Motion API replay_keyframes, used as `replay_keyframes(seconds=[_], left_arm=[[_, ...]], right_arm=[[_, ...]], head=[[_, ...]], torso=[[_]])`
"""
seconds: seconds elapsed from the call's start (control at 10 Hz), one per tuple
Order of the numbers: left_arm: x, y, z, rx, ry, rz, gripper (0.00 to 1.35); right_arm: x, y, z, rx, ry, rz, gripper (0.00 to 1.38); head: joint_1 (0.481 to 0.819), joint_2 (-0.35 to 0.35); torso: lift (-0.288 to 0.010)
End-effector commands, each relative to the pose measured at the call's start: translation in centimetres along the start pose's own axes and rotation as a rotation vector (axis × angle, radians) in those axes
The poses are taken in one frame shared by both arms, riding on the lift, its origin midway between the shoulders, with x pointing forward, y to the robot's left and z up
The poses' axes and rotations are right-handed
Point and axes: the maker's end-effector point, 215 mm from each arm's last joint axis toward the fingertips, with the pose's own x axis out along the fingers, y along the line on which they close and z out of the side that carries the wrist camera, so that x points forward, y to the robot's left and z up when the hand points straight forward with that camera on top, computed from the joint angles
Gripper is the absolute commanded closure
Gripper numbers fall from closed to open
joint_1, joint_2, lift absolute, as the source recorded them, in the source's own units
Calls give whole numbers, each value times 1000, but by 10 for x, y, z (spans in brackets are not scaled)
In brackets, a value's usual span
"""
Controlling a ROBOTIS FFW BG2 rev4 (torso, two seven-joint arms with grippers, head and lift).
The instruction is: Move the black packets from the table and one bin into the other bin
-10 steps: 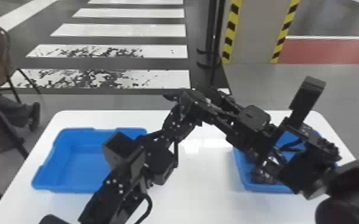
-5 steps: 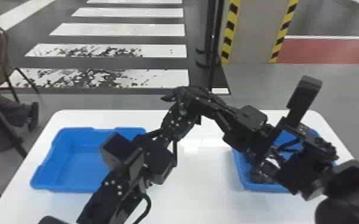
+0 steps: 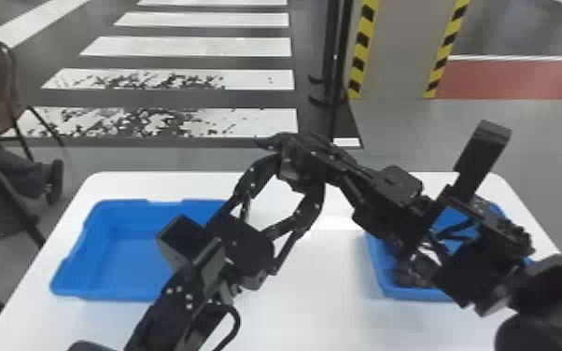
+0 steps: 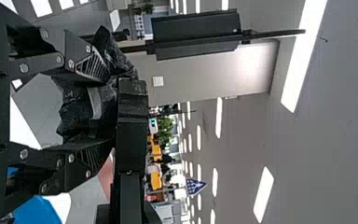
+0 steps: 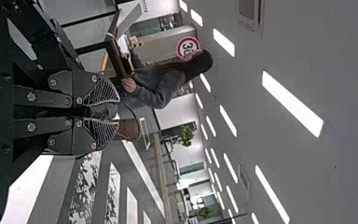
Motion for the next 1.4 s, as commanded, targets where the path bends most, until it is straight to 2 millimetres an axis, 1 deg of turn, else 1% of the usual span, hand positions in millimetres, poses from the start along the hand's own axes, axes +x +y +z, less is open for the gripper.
replay_keyframes(seconds=[0.0, 0.1, 0.2, 0.3, 0.4, 0.5, 0.6, 0.7, 0.8, 0.9, 1.0, 1.1, 1.2, 1.3], left_arm=[[-1, 1, -4, -1, 8, 1, 160], [-1, 2, -7, -6, 14, 5, 125], [-2, 3, -8, -5, 16, 9, 125], [-3, 7, -10, -4, 24, 15, 125], [-6, 14, -11, -4, 22, 30, 125], [-10, 21, -13, -2, 21, 47, 125], [-11, 24, -14, -5, 22, 57, 125], [-14, 30, -14, -8, 17, 71, 125], [-17, 35, -17, -10, 24, 83, 125], [-17, 37, -16, -9, 21, 87, 125], [-17, 37, -15, -9, 18, 88, 125], [-18, 40, -16, -8, 18, 93, 125], [-20, 43, -17, -10, 20, 102, 125], [-18, 41, -15, -8, 15, 97, 125]], right_arm=[[-4, -12, 16, -25, -35, -25, 1204], [-11, -27, 28, -50, -56, -57, 1204], [-20, -39, 38, -73, -71, -89, 1204], [-35, -59, 42, -106, -69, -145, 1204], [-58, -89, 31, -127, -31, -223, 1204], [-88, -125, 11, -132, 17, -317, 1202], [-124, -159, -9, -133, 69, -410, 1204], [-165, -193, -23, -141, 111, -511, 1202], [-202, -221, -32, -154, 150, -594, 1202], [-232, -242, -37, -165, 181, -659, 1202], [-256, -257, -44, -166, 206, -707, 1202], [-271, -271, -53, -160, 229, -742, 1179], [-274, -290, -56, -170, 235, -759, 1038], [-266, -294, -59, -149, 208, -727, 555]], head=[[639, 0], [633, -9], [625, -24], [617, -42], [612, -63], [612, -76], [624, -109], [643, -147], [663, -191], [672, -216], [686, -264], [695, -303], [695, -328], [695, -335]], torso=[[-110], [-110], [-110], [-110], [-110], [-110], [-110], [-110], [-110], [-110], [-110], [-110], [-110], [-110]])
